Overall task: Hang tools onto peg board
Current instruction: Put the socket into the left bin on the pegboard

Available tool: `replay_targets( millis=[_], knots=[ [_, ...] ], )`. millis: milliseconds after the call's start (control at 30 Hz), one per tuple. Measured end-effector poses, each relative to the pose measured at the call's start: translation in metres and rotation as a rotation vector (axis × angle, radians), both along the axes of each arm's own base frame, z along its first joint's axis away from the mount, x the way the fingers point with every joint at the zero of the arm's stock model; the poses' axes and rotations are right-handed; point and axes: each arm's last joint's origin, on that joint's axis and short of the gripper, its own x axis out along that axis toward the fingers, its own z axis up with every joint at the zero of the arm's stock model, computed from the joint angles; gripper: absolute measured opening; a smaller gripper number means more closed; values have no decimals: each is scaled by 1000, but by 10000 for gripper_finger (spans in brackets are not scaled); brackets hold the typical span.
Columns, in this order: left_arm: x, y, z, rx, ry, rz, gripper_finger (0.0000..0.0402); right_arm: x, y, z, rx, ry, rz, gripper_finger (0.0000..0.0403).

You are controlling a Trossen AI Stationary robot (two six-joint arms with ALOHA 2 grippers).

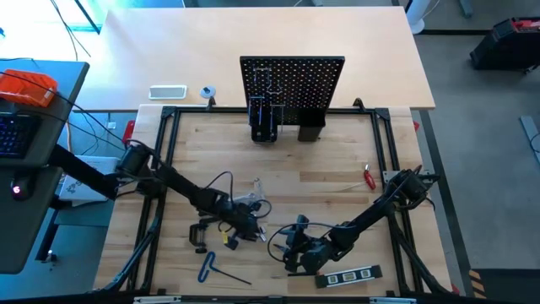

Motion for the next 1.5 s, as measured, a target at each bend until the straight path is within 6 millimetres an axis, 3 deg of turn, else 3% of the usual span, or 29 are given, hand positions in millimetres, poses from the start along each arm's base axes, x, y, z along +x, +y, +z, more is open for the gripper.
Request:
replay_targets(
  millis=[167, 400, 567, 800, 1000, 1167, 1500],
  knots=[
    [2, 1, 4, 13, -4, 2, 53, 0, 0, 0, 1, 0, 0, 200],
    [-4, 11, 17, 28, 45, 41, 53, 1, 0, 1, -17, -10, 11, 200],
    [-7, 19, 40, -3, 14, 72, 53, 5, 3, 9, -119, -67, 52, 200],
    [-11, 37, 90, -115, -150, 165, 53, 13, 5, 26, -409, -102, 16, 200],
    [-16, 55, 118, -349, -401, 285, 53, 25, 8, 57, -815, -15, -146, 200],
    [-24, 62, 124, -547, -572, 322, 53, 34, 5, 73, -983, 80, -224, 200],
    [-22, 58, 108, -711, -639, 334, 53, 50, -16, 83, -955, 72, -303, 200]
  ],
)
